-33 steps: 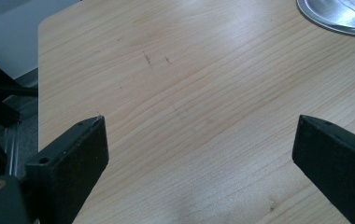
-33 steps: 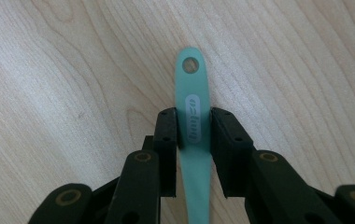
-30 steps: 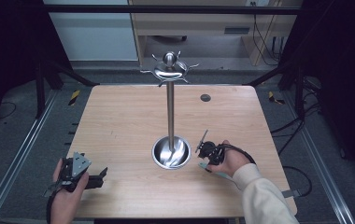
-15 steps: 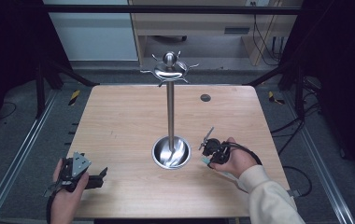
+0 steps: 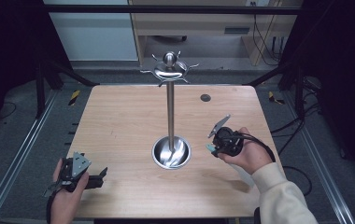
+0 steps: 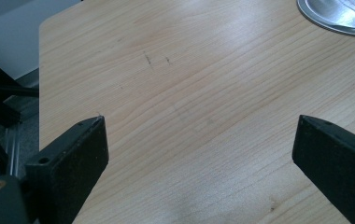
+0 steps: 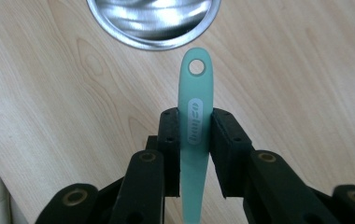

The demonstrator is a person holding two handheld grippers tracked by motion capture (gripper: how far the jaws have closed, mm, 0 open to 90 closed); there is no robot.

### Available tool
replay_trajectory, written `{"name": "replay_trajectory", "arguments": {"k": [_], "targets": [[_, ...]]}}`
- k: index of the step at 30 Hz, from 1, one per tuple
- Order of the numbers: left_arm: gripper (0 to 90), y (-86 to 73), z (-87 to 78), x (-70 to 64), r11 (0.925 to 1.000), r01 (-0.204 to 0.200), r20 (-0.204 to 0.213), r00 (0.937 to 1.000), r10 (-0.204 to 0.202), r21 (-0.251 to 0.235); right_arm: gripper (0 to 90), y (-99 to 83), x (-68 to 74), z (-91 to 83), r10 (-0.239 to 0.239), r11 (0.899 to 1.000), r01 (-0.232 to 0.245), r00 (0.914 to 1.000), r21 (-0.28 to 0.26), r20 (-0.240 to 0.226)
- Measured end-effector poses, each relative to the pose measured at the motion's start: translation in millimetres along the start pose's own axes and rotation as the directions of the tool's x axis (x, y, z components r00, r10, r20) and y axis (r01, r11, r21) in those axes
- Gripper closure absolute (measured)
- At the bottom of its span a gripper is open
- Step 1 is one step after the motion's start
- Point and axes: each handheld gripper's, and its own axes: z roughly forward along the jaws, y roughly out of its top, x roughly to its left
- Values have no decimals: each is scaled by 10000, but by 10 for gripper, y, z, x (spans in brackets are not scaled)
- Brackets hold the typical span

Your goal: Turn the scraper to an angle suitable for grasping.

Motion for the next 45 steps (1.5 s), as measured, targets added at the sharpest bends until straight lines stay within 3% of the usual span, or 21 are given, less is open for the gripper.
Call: {"name": "replay_trajectory", "arguments": {"k": [5,15,22,32,41,45], "targets": [[34,0,-2,1,10000,-6,20,10000,6,13,745,5,-27,-169,69,9972,-76,9999,-741,-94],[33,1,1,-3,10000,-7,37,10000,7,12,745,-17,-63,-468,267,9802,-284,9996,-1958,-113],[33,0,-4,-2,10000,-9,57,10000,9,-30,745,5,-56,-685,296,9542,-263,9995,-2980,64],[33,1,-5,-2,10000,-17,54,10000,17,-41,745,37,-37,-819,268,9292,-195,9995,-3690,145],[33,2,-4,-4,10000,-21,55,10000,21,-42,744,37,-32,-911,364,8987,-312,9993,-4375,37],[33,2,-5,-4,10000,-22,54,10000,22,-37,744,47,-15,-949,402,8929,-305,9991,-4493,121]]}}
